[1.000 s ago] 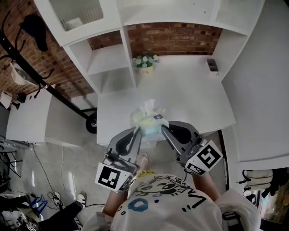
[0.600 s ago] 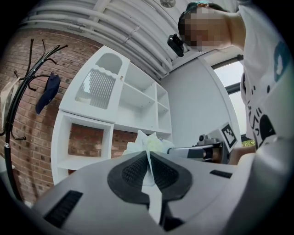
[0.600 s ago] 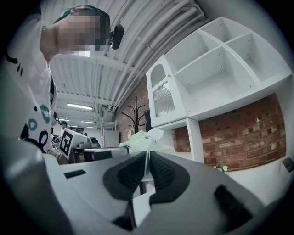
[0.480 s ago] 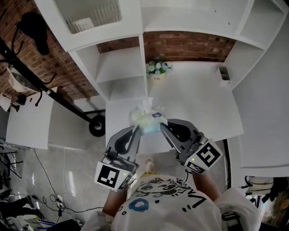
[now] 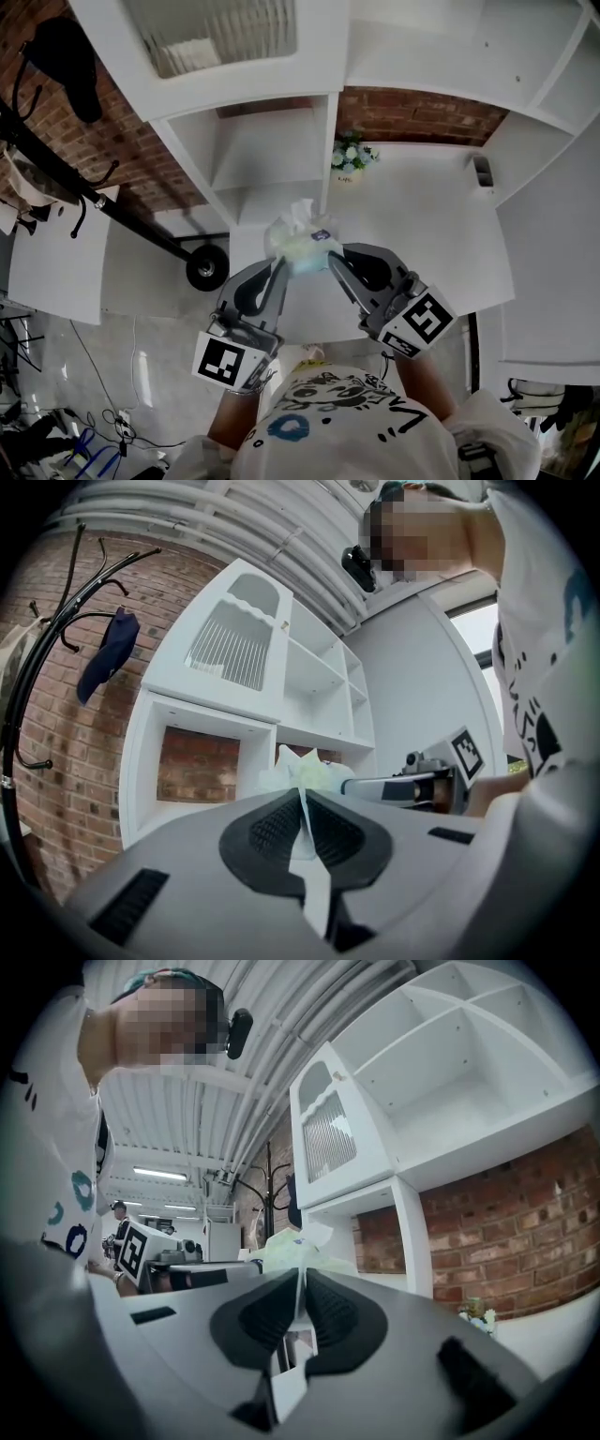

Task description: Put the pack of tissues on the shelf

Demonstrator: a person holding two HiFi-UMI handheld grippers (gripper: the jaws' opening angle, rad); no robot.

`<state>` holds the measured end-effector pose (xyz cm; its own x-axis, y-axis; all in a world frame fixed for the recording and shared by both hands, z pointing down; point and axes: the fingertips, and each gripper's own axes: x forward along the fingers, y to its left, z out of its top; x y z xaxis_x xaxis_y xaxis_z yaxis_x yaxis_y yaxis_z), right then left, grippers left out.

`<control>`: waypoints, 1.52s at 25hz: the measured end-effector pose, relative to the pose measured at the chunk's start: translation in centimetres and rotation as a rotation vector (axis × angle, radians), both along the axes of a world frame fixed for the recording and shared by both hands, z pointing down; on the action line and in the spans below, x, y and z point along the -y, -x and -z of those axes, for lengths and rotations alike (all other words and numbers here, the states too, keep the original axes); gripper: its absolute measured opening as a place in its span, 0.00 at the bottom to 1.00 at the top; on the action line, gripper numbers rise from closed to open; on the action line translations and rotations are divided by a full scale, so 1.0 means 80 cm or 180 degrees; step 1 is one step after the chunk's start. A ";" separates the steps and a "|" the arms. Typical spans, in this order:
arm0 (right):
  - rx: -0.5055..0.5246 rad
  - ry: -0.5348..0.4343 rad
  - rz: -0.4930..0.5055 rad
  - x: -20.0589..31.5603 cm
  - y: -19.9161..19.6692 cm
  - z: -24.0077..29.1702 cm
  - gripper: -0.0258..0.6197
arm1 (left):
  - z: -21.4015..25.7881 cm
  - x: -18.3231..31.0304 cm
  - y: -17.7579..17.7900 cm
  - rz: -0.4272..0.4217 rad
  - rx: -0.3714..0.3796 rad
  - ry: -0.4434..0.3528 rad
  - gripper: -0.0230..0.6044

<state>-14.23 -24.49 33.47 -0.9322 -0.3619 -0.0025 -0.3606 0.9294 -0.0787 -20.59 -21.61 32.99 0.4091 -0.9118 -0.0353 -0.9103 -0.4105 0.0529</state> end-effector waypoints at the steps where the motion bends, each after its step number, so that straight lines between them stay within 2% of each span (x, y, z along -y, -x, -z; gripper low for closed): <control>1: 0.0000 0.0002 -0.0005 0.007 0.006 -0.001 0.09 | -0.002 0.007 0.006 -0.0008 0.0016 -0.0002 0.07; 6: 0.0012 0.0004 -0.0025 0.043 0.034 -0.006 0.09 | -0.006 0.040 0.033 0.0037 -0.0009 0.0015 0.07; 12: 0.0022 -0.0018 -0.0042 0.078 0.058 -0.008 0.09 | -0.016 0.072 0.058 0.0075 0.0088 0.0006 0.07; 24: 0.0017 -0.0097 -0.0070 0.145 0.111 -0.015 0.09 | -0.034 0.141 0.111 0.0313 0.0186 0.0046 0.07; 38: -0.0114 -0.0188 -0.0243 0.194 0.144 -0.034 0.09 | -0.054 0.193 0.144 0.0530 0.0120 0.0078 0.07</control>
<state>-25.73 -39.98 36.16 -0.9019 -0.4319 0.0070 -0.4320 0.9018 -0.0104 -32.15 -37.08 37.29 0.2528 -0.9675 0.0002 -0.9672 -0.2527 0.0255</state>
